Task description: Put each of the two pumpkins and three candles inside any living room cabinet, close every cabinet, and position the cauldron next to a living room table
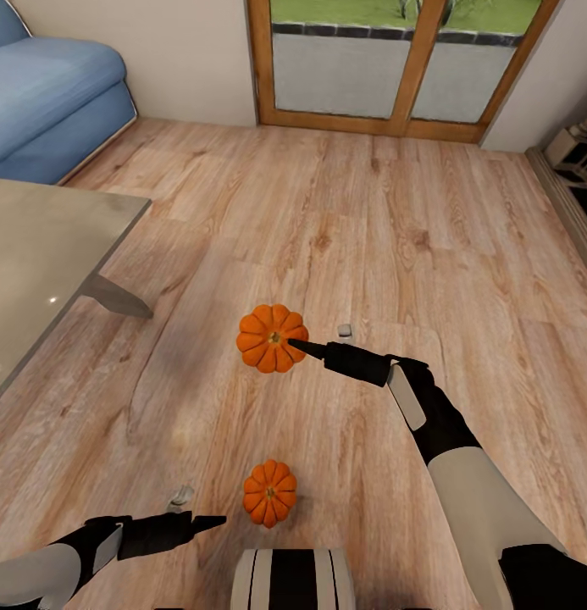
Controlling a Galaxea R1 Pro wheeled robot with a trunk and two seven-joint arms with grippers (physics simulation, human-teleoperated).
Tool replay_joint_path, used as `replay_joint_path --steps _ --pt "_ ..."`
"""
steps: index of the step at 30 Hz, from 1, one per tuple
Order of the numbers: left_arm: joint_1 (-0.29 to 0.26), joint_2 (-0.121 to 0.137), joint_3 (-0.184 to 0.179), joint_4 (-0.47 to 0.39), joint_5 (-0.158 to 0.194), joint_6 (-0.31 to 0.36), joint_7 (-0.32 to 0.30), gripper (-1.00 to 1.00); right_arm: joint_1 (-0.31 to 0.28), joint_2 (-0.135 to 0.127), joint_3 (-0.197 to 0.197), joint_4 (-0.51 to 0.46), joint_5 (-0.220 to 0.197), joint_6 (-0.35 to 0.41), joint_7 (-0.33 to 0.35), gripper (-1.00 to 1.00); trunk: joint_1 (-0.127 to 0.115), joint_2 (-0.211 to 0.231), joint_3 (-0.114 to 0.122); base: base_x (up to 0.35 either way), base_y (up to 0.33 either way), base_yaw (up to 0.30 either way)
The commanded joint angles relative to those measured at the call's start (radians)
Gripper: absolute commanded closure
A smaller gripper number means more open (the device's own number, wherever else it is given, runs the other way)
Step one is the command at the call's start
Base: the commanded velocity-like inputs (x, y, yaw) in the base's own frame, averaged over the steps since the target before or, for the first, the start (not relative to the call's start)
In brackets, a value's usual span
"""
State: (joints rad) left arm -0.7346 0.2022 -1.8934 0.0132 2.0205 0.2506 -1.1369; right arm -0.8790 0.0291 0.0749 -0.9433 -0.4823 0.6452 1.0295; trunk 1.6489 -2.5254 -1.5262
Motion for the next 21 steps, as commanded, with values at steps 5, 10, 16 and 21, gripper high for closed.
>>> replay_joint_path --steps 5,10,16,21 --pt "-0.001 -0.006 0.021 0.001 0.000 0.000 0.000 -1.00 0.000 0.000 0.000 0.000 0.004 0.001 -0.009 1.00 0.000 0.000 0.000 0.000 0.000 0.000" --pt "-0.003 -0.007 0.072 0.003 0.001 -0.043 0.023 -1.00 0.000 0.000 -0.001 0.000 0.007 0.001 -0.011 1.00 0.000 0.000 0.000 0.000 0.000 0.000" --pt "-0.005 -0.040 0.094 0.001 0.001 -0.095 0.259 -1.00 0.000 -0.001 -0.001 0.000 0.006 0.001 -0.011 1.00 0.000 0.000 0.000 0.000 0.000 0.000" --pt "-0.005 -0.061 0.095 0.000 0.001 -0.099 0.325 -1.00 0.000 -0.001 -0.001 0.001 0.004 0.001 -0.010 1.00 0.000 0.000 0.000 0.000 0.000 0.000"
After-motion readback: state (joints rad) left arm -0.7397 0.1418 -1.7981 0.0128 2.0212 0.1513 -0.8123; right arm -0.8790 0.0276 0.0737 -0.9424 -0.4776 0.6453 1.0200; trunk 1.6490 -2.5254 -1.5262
